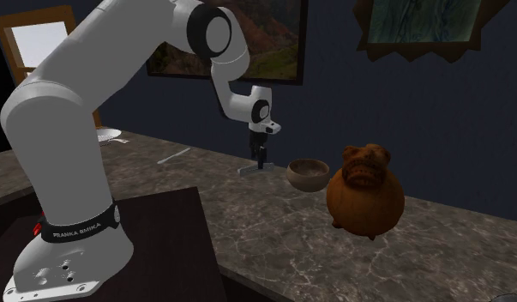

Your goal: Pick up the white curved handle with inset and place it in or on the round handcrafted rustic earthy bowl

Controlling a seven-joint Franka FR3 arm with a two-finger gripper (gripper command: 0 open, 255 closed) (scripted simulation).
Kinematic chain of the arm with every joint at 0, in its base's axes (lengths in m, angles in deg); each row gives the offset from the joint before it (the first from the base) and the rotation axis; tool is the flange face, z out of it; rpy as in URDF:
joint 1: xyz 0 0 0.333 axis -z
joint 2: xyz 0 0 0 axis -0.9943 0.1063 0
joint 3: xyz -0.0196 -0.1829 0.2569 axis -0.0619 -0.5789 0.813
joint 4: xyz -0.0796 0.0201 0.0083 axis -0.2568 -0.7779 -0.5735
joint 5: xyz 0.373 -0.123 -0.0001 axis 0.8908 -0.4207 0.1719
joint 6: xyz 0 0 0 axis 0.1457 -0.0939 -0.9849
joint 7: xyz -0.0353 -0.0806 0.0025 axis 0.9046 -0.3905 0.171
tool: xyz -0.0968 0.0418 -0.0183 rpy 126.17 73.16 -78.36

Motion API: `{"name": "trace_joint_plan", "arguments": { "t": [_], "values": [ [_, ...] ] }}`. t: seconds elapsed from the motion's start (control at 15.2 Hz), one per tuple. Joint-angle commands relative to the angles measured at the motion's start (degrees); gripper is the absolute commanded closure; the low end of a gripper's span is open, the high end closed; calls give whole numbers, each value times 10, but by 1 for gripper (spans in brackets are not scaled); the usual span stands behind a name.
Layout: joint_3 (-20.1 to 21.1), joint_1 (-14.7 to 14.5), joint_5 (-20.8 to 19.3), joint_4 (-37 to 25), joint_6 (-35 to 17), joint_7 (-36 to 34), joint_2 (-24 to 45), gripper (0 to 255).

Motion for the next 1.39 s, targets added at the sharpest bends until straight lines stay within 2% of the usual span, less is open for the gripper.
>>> {"name": "trace_joint_plan", "arguments": {
  "t": [0.0,0.66,0.73,1.32],
  "values": [
    [-4,-4,-3,-8,-7,-2,14,0],
    [-8,-9,-6,-16,-16,-4,31,0],
    [-8,-9,-6,-16,-16,-4,31,255],
    [-8,-9,-6,-16,-16,-4,31,255]
  ]
}}
